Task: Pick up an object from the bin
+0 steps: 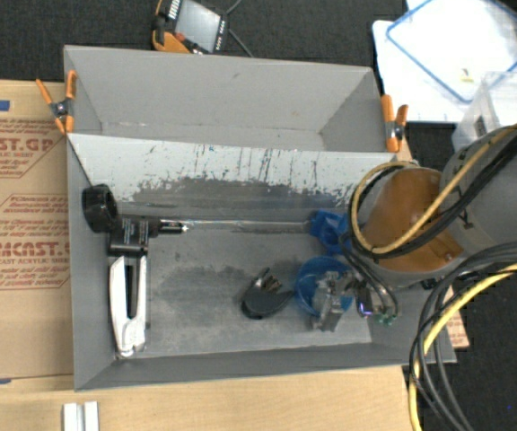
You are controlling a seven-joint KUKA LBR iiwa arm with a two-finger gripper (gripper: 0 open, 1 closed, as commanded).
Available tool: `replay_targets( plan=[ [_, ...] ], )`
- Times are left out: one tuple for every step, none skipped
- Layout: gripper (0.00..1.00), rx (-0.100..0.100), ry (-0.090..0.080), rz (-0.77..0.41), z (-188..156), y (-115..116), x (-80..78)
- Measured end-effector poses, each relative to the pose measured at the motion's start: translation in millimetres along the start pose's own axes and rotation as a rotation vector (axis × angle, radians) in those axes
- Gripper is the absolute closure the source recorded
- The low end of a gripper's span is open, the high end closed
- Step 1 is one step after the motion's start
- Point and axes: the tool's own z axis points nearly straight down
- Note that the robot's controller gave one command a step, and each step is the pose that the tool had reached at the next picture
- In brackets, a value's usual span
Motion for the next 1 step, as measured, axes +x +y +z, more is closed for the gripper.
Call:
replay_targets(
  plan=[
    [1.0, 0.001, -0.002, 0.007, -0.2, 4.8, 4.1]
  ],
)
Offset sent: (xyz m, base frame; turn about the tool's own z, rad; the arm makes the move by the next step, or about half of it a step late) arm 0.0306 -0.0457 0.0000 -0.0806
